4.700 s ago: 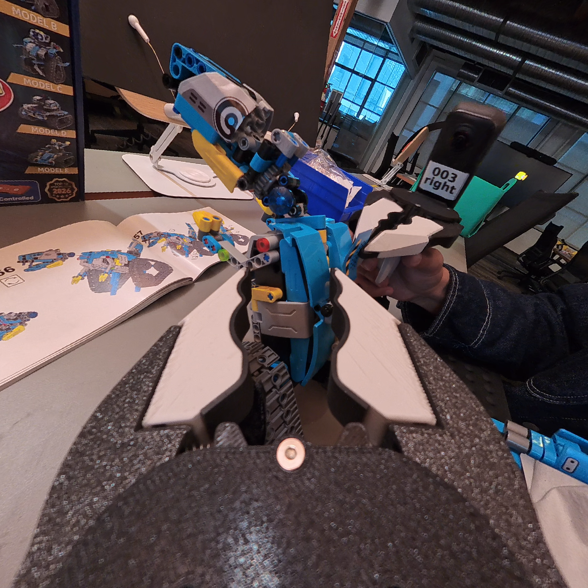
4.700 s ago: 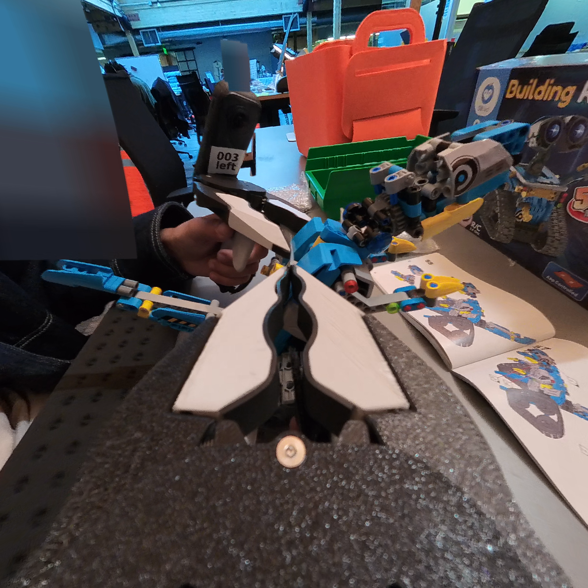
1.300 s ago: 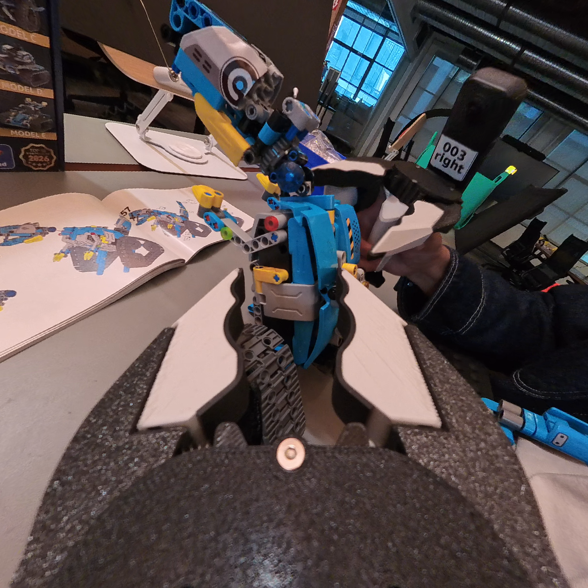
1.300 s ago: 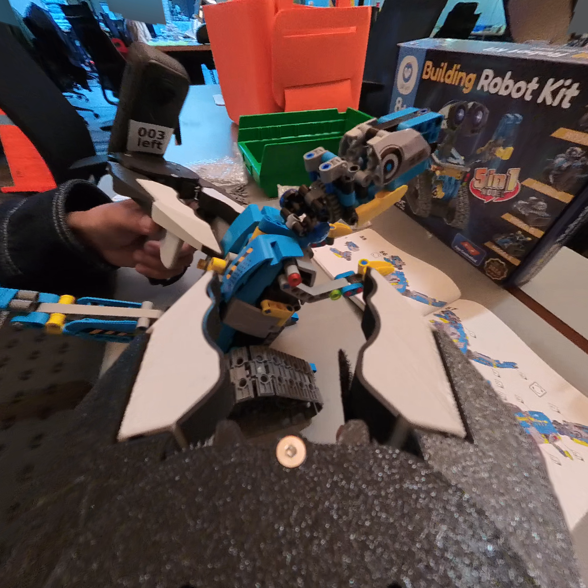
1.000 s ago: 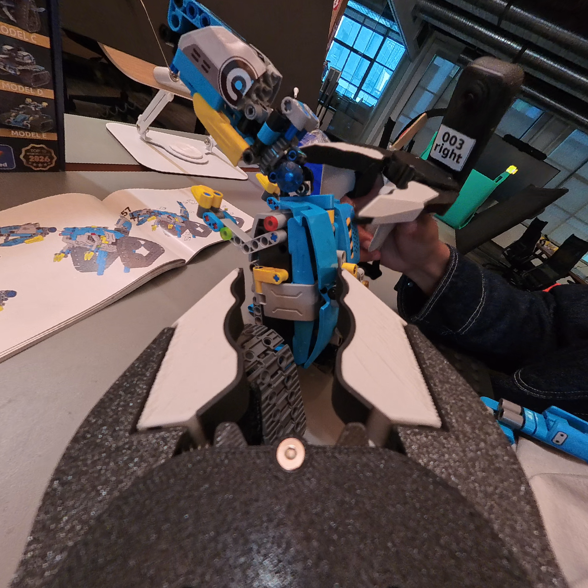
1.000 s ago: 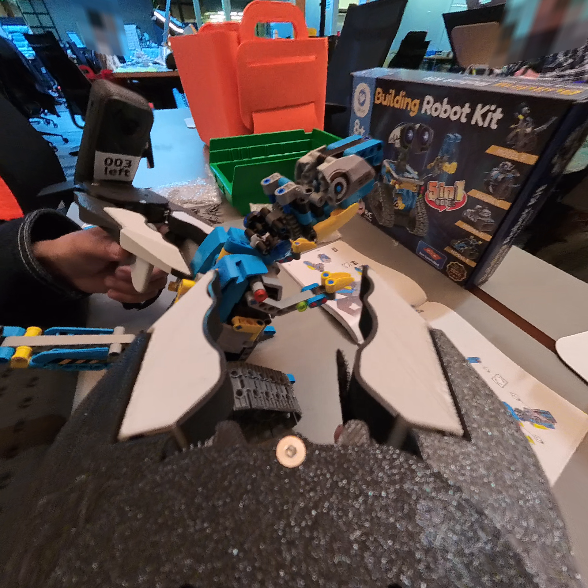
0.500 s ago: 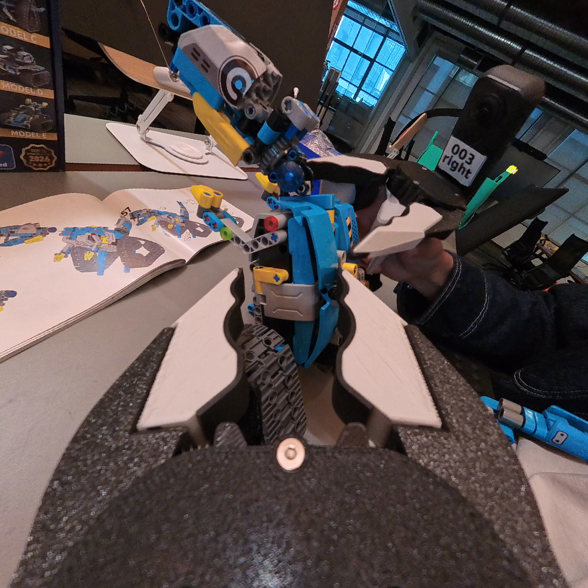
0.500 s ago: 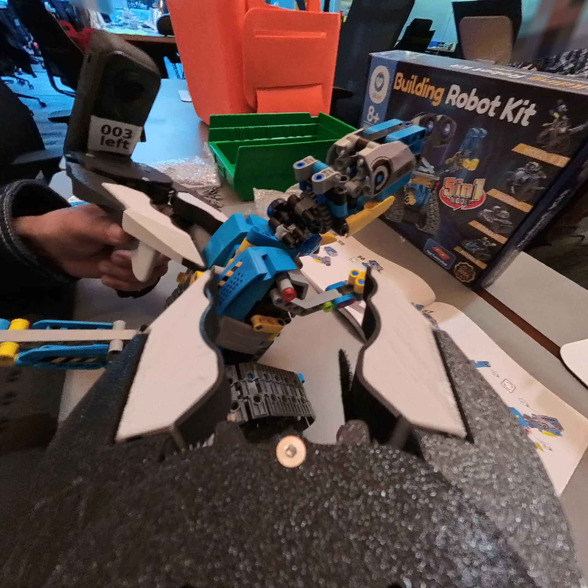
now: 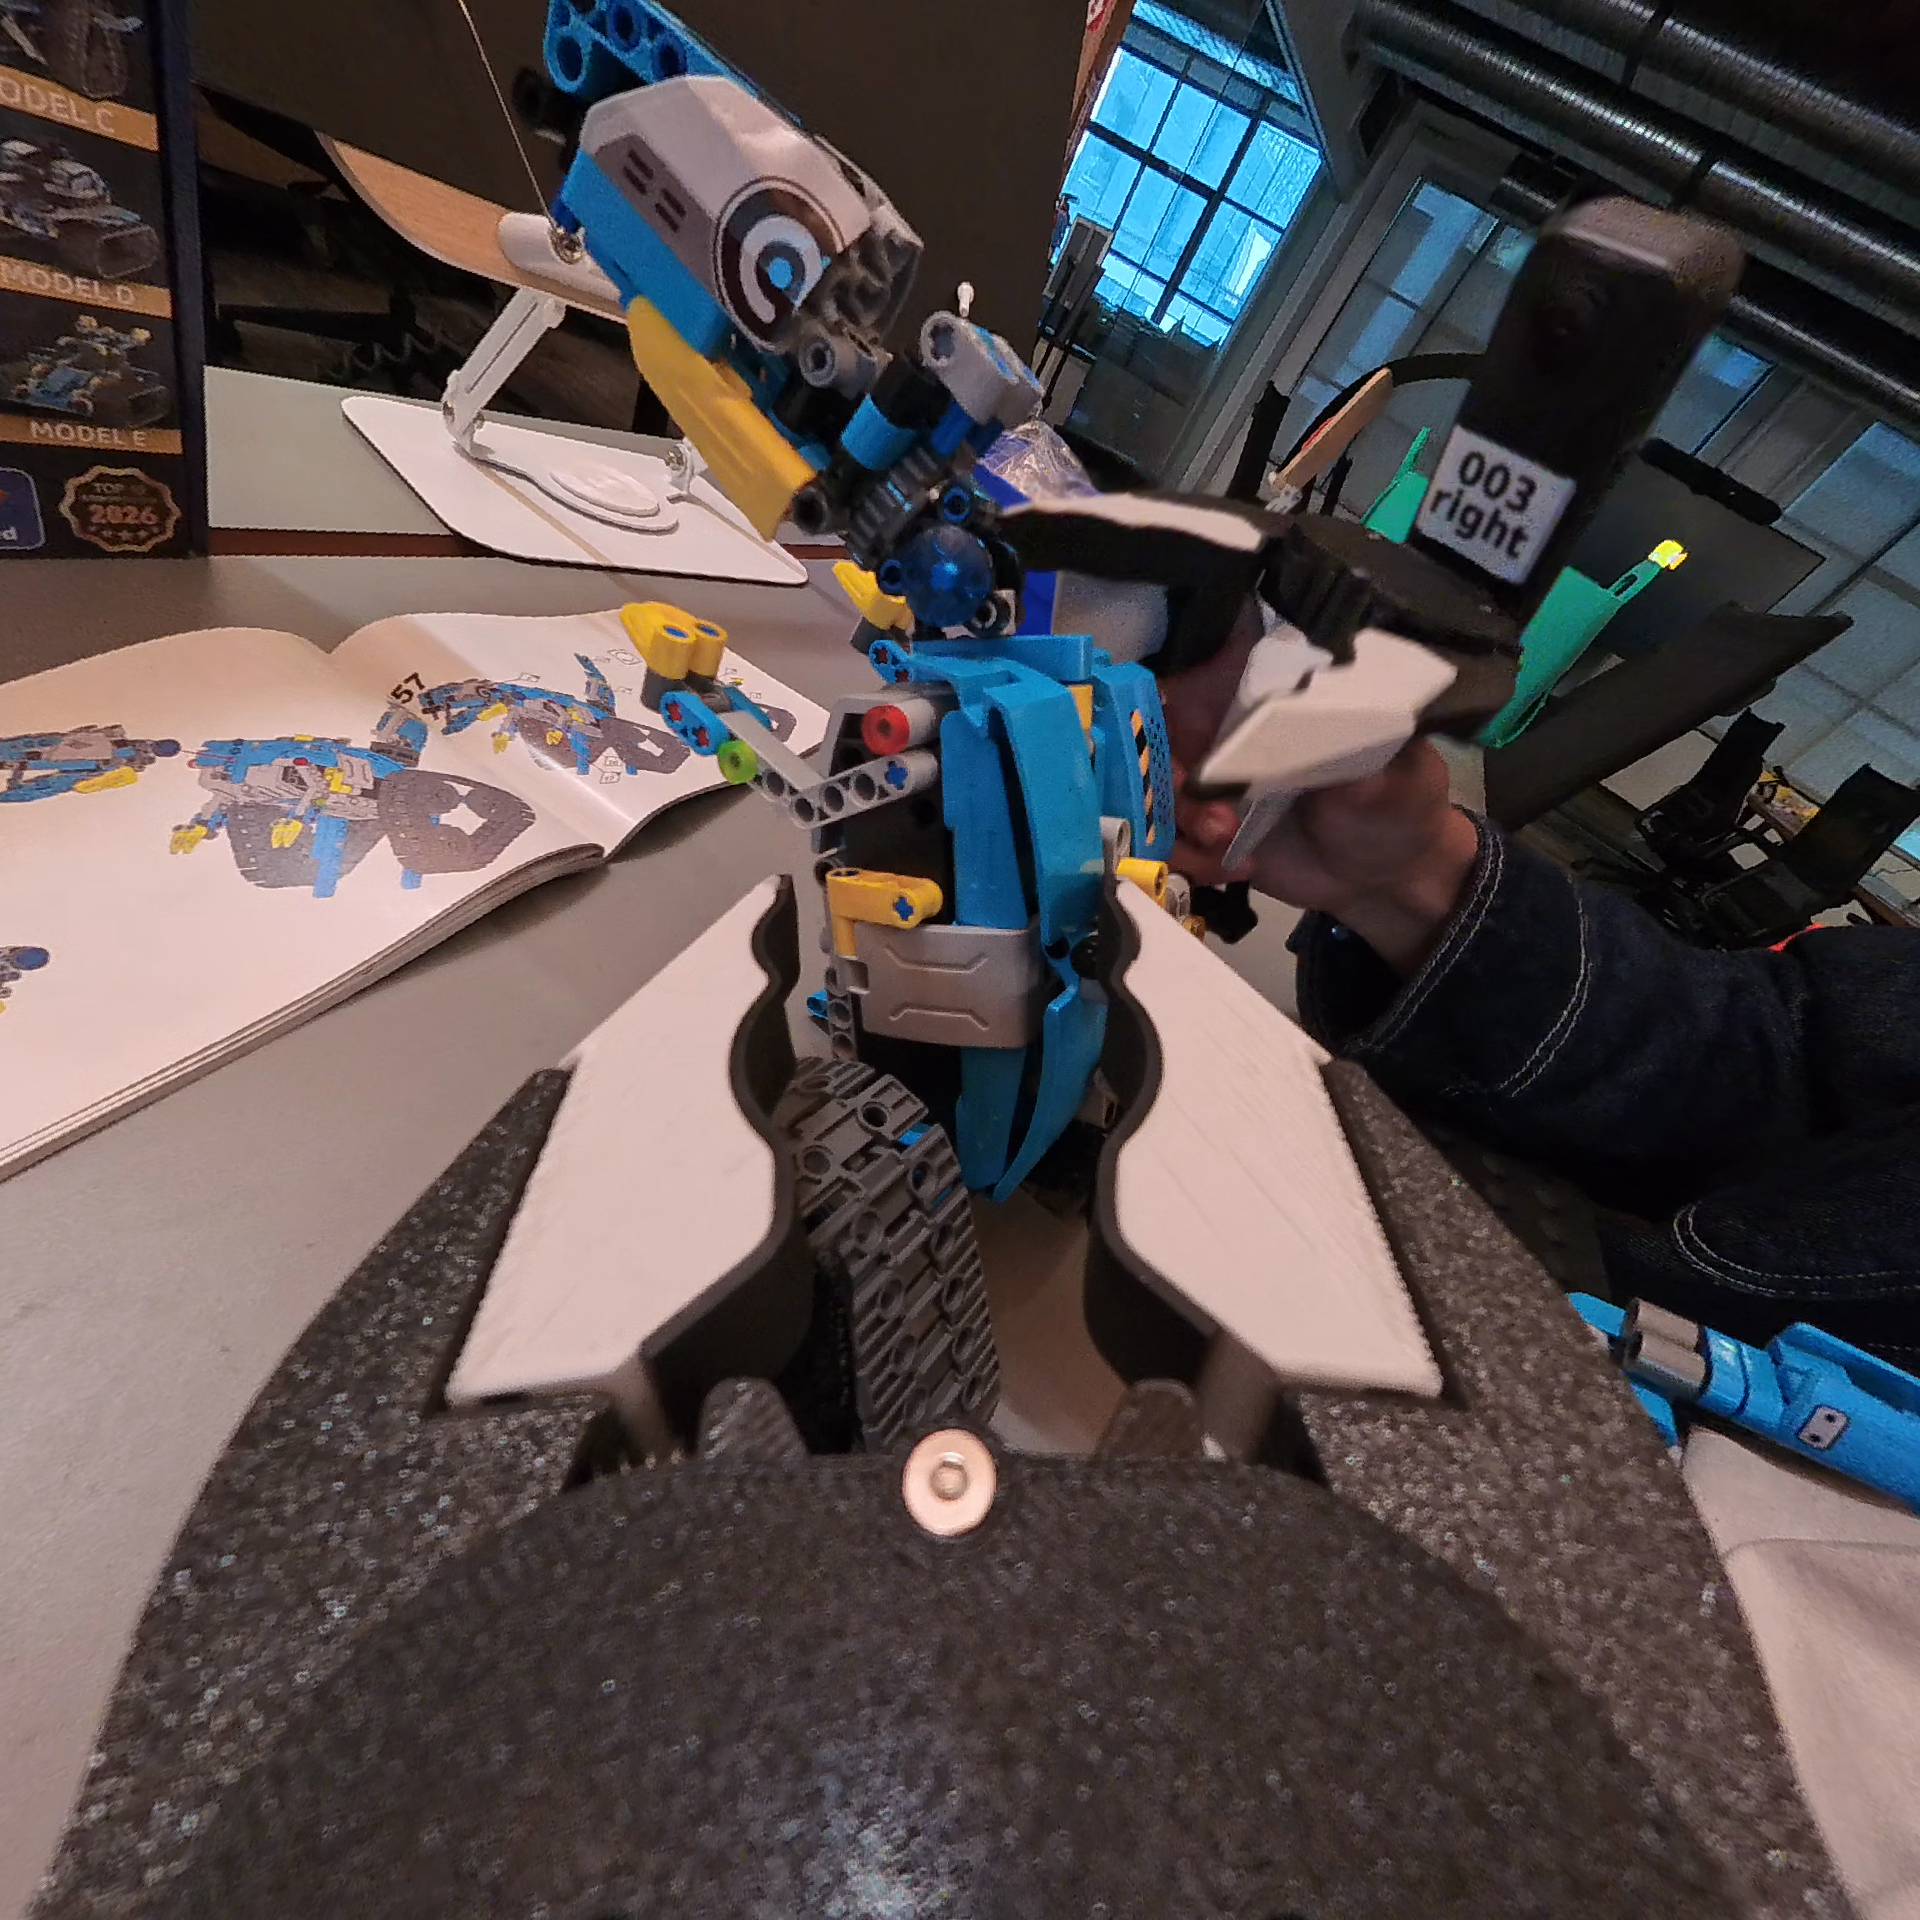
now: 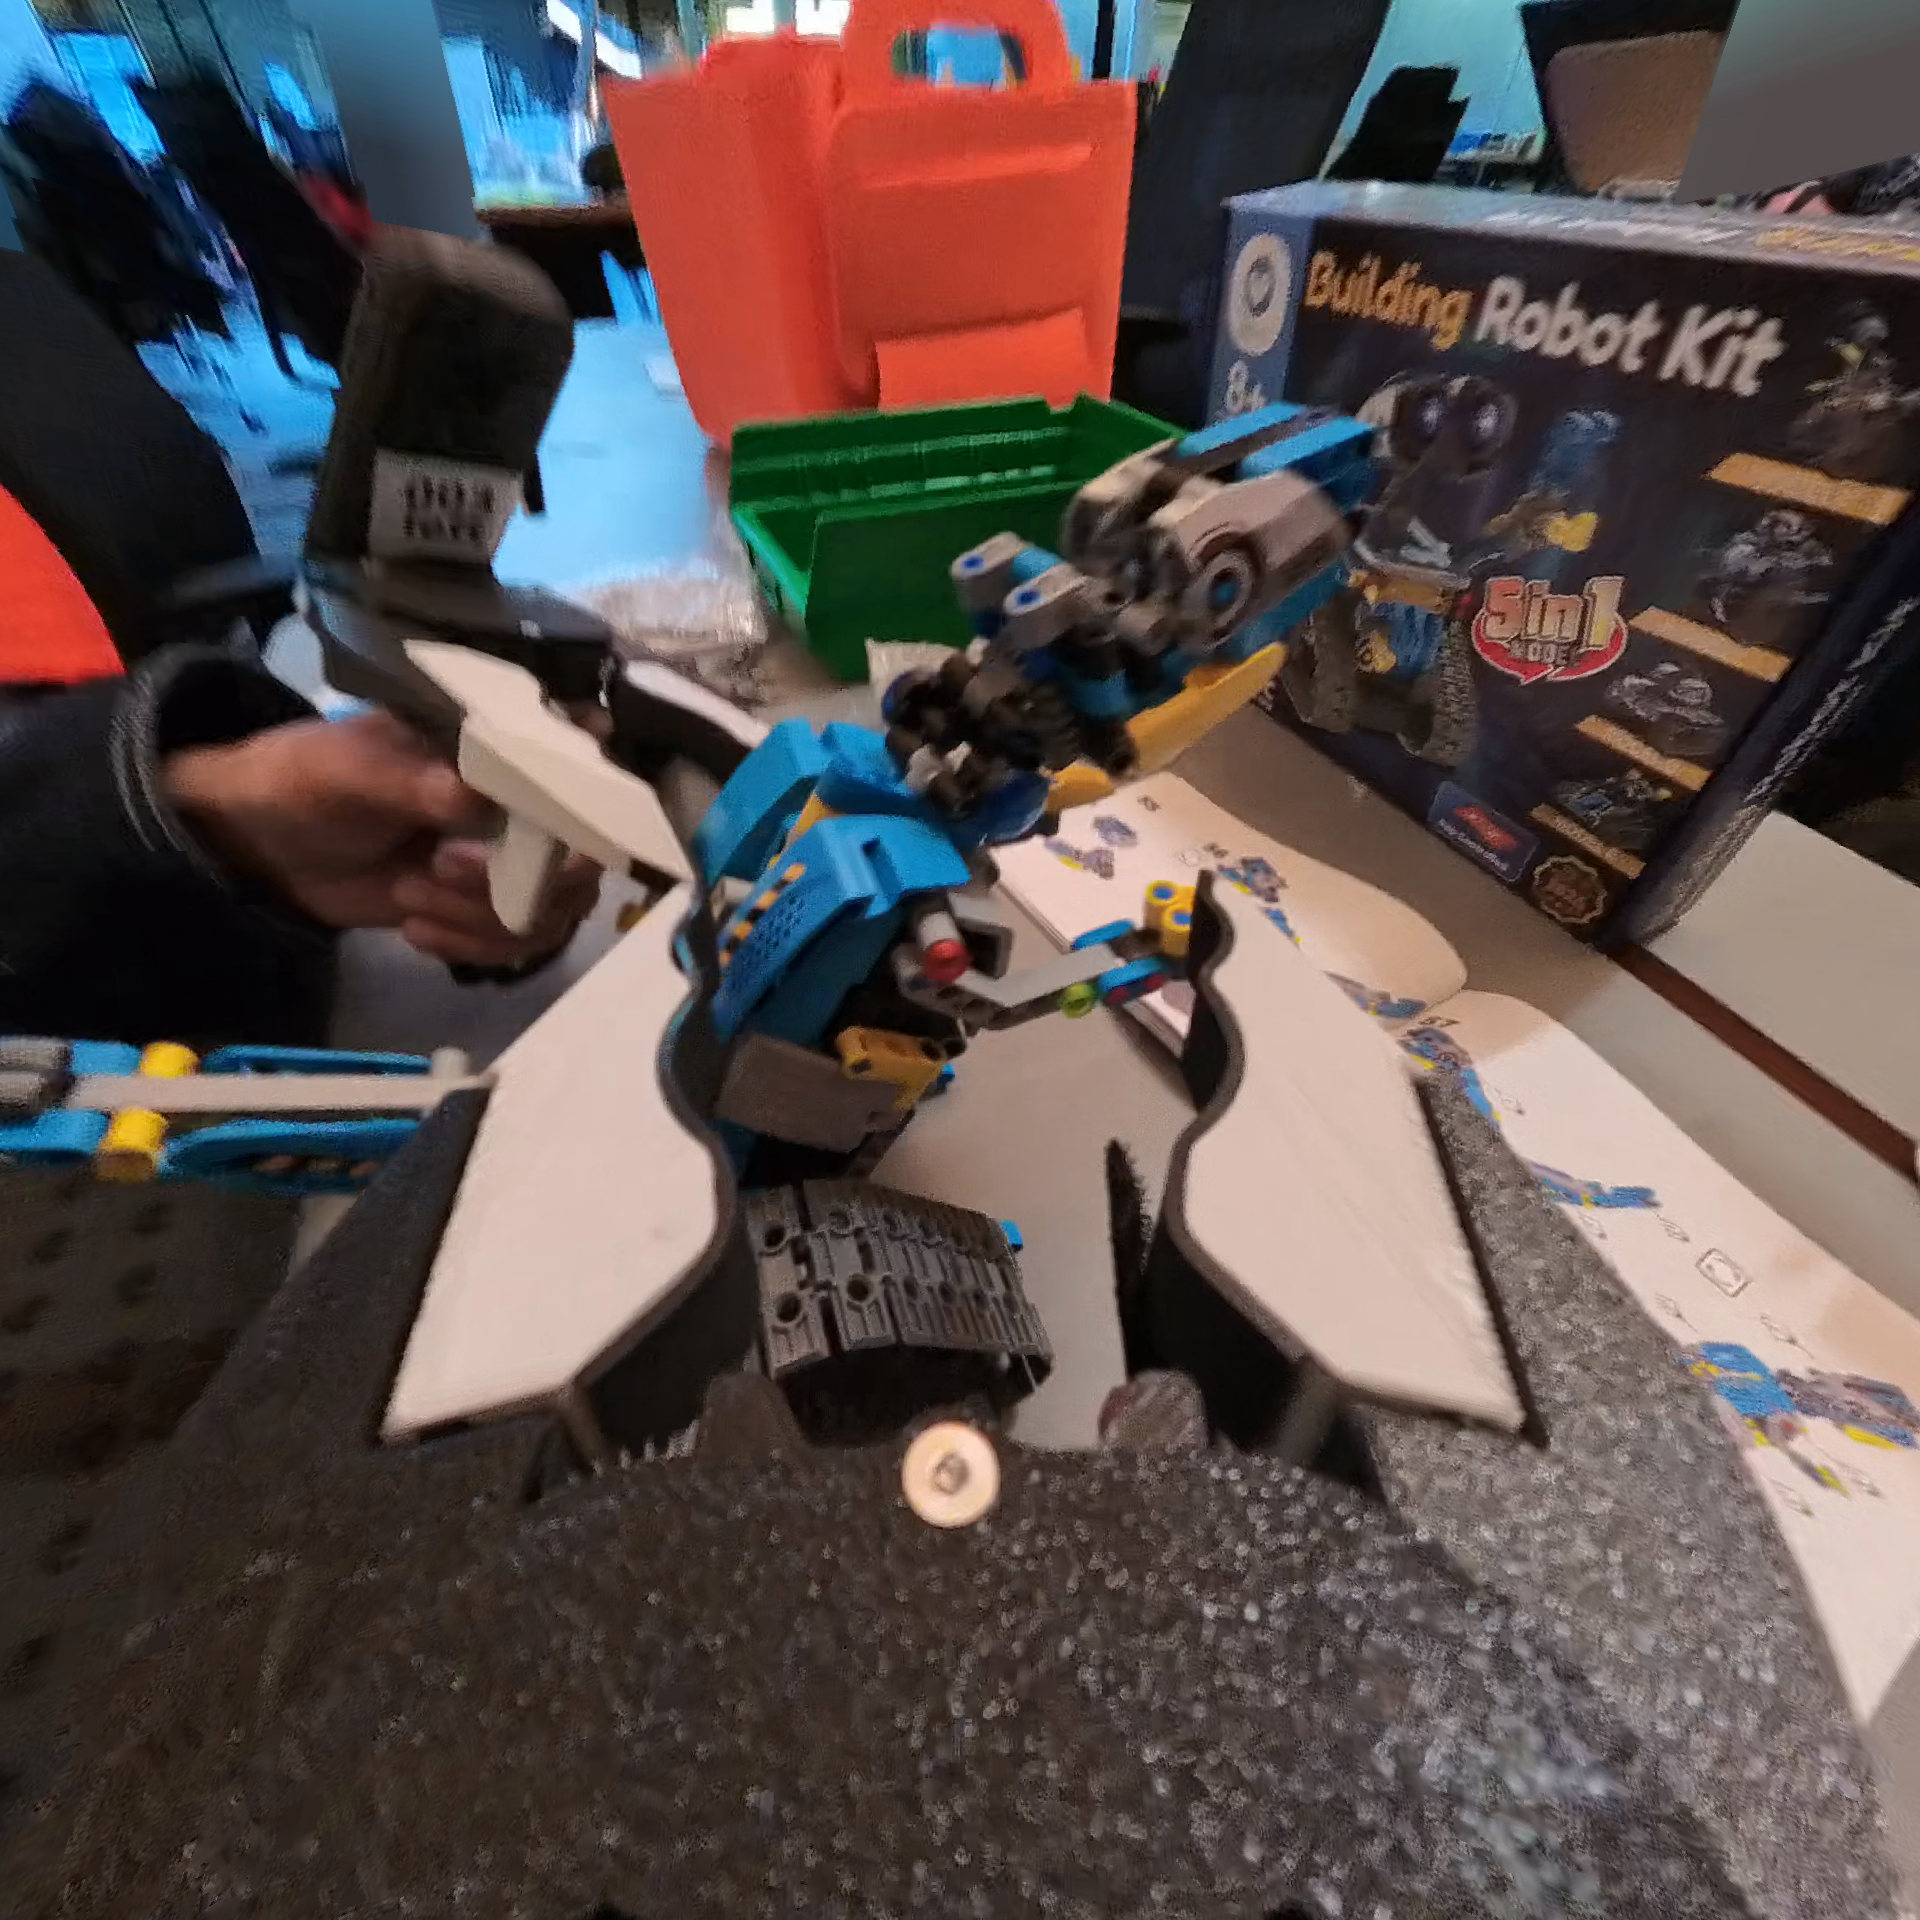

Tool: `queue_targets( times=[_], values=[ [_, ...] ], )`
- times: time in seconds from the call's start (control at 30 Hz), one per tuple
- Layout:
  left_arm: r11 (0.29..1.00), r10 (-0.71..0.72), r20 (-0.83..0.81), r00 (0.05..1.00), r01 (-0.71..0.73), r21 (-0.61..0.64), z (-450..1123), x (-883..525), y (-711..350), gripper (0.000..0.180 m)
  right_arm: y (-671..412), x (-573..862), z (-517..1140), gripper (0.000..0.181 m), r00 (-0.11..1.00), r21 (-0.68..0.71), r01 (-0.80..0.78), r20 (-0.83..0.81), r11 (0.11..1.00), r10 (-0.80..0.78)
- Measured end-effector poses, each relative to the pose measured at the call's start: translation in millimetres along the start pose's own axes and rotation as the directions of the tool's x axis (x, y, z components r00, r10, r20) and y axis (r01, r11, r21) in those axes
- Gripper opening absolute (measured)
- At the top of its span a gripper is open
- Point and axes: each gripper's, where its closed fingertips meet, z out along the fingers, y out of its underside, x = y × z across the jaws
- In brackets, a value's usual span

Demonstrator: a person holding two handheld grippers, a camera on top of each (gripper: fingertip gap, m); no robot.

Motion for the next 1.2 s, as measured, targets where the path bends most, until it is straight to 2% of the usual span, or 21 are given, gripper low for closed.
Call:
queue_targets(
  times=[0.07, 0.17, 0.33, 0.5, 0.6, 0.67, 0.77, 0.87, 0.93, 1.0, 1.1, 1.2],
  values=[
    [1.0, 0.001, 0.002, 1.0, -0.001, 0.001, 0.0, -0.1, -0.1, 0.056, 6.4, -0.5, 4.4, 0.09, 0.998, -0.033, 0.054, -0.028, 0.998, -0.055],
    [1.0, 0.0, 0.007, 1.0, 0.0, 0.002, 0.6, -0.5, -0.4, 0.056, -0.6, 12.2, -0.3, 0.093, 0.997, -0.002, 0.025, -0.075, 1.0, -0.025],
    [1.0, 0.004, 0.004, 1.0, -0.004, -0.001, 0.8, 0.2, 0.1, 0.055, -11.6, 30.8, -12.9, 0.085, 0.989, 0.052, -0.008, -0.145, 0.999, 0.016],
    [1.0, -0.005, 0.001, 1.0, 0.005, -0.001, 0.8, 0.1, 0.5, 0.056, -2.7, -2.9, -2.0, 0.088, 1.0, 0.012, -0.009, 0.0, 1.0, 0.009],
    [1.0, -0.012, 0.002, 1.0, 0.012, -0.003, 0.9, -0.2, 0.8, 0.056, 4.6, 3.6, 0.3, 0.09, 0.996, -0.023, 0.061, -0.06, 0.998, -0.062],
    [1.0, -0.013, 0.004, 1.0, 0.013, -0.007, 1.1, -0.2, 1.0, 0.056, -4.0, 16.5, -5.7, 0.091, 0.994, 0.015, 0.028, -0.105, 0.999, -0.026],
    [1.0, -0.017, -0.001, 1.0, 0.017, -0.011, 0.9, 0.5, 1.5, 0.056, -16.0, 37.8, -20.0, 0.078, 0.983, 0.074, 0.01, -0.186, 0.997, 0.004],
    [1.0, -0.024, -0.003, 1.0, 0.024, -0.012, 1.0, 0.3, 1.7, 0.057, -12.3, 21.3, -18.6, 0.088, 0.996, 0.058, 0.002, -0.087, 0.998, 0.003],
    [1.0, -0.026, -0.004, 1.0, 0.026, -0.013, 0.9, 0.2, 1.8, 0.057, -0.9, 7.2, -8.9, 0.092, 0.996, -0.004, 0.062, -0.057, 0.998, -0.062],
    [1.0, -0.029, -0.003, 1.0, 0.029, -0.013, 0.9, -0.1, 1.8, 0.057, 2.6, 4.7, -3.0, 0.091, 0.991, -0.031, 0.11, -0.076, 0.993, -0.112],
    [0.999, -0.03, 0.0, 1.0, 0.03, -0.013, 1.1, -0.3, 1.8, 0.057, -3.0, 15.5, -6.3, 0.095, 0.991, -0.017, 0.079, -0.105, 0.997, -0.081],
    [0.999, -0.029, 0.0, 1.0, 0.029, -0.014, 1.3, -0.2, 1.8, 0.057, -10.4, 24.1, -12.9, 0.091, 0.987, 0.015, 0.069, -0.144, 0.998, -0.066]
  ],
)
